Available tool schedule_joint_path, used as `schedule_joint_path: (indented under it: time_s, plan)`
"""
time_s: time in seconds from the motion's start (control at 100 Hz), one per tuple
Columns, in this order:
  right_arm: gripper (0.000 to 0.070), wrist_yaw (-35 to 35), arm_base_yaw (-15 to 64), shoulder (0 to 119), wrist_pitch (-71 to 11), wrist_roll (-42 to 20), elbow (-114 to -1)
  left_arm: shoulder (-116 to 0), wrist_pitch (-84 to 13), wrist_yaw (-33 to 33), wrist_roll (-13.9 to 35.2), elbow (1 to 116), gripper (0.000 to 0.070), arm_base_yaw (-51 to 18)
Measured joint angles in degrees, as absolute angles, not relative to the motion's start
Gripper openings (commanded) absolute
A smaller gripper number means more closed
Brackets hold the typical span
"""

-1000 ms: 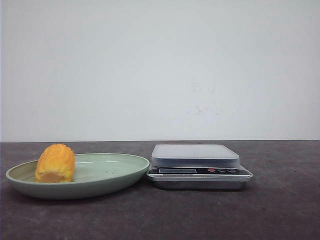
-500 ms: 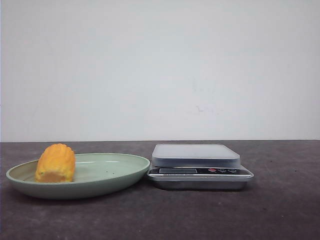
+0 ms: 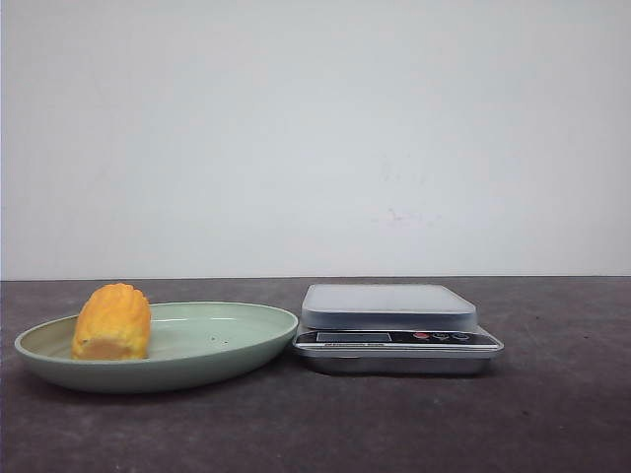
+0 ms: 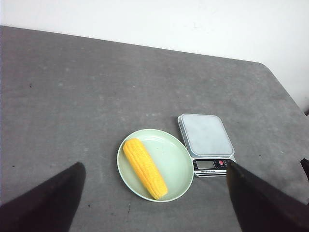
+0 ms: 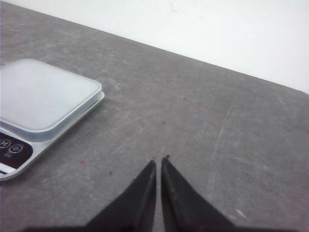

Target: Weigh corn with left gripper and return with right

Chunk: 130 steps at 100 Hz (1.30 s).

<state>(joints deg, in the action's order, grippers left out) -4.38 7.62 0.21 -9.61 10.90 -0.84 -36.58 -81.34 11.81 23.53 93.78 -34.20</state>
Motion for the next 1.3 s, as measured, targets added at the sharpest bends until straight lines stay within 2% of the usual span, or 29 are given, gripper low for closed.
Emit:
schedule_joint_path:
  time_s: [0.69,1.09,1.3]
  plan:
    - [0.0012,-4.4,7.9,0.2,-9.6,11.1,-0.9,-36.6,-81.3,12.1,23.5,93.8,0.0551,-34.5]
    - [0.0012,-4.4,7.9,0.2,-9.6,11.1,-0.8,-31.9,-81.3,11.7,22.7,93.8,0.0551,-22.7]
    - [0.0012,-4.4,7.9,0.2,-9.6,11.1,-0.9,-26.5,-79.6,11.7,19.7,90.1,0.0551,-21.6]
